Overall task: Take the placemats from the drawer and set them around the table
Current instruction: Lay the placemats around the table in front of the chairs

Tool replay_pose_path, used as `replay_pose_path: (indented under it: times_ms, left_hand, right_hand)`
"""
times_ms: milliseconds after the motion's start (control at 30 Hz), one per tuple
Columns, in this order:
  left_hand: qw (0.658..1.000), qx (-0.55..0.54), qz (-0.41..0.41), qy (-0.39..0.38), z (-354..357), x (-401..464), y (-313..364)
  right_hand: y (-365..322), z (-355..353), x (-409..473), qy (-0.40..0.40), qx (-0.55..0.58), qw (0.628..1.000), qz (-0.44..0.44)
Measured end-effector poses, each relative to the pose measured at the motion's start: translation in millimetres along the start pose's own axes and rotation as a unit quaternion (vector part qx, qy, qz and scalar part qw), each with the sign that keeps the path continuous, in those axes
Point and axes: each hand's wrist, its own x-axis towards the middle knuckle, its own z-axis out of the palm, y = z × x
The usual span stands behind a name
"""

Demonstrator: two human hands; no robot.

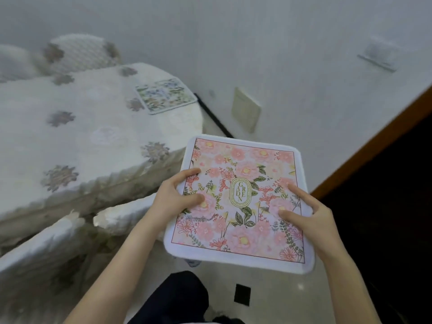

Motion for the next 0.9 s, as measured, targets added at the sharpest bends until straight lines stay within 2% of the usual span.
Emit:
replay_pose_path:
  times_ms: [200,367,733,900]
  left_hand:
    - [0.992,-0.021,-0.015,0.121,-33,13,-6]
    - [0.98,-0.042,-0.025,0.192,-75,45,-13]
    - [0.958,-0.027,-0.036,0.284,-190,165,-23]
    - [0.953,-0.015,-0.063,0.297,-225,221,-47]
  right_hand:
    - [-25,42,84,-0.126,-0.029,0.992,-0.003]
    - [-41,102,153,-0.199,-0.047,0.979,-0.017]
    - [-74,261,308,-0.286,-0.118,0.949,-0.064]
    - [-57,312,370,-0.295,-0.138,0.945,-0.032]
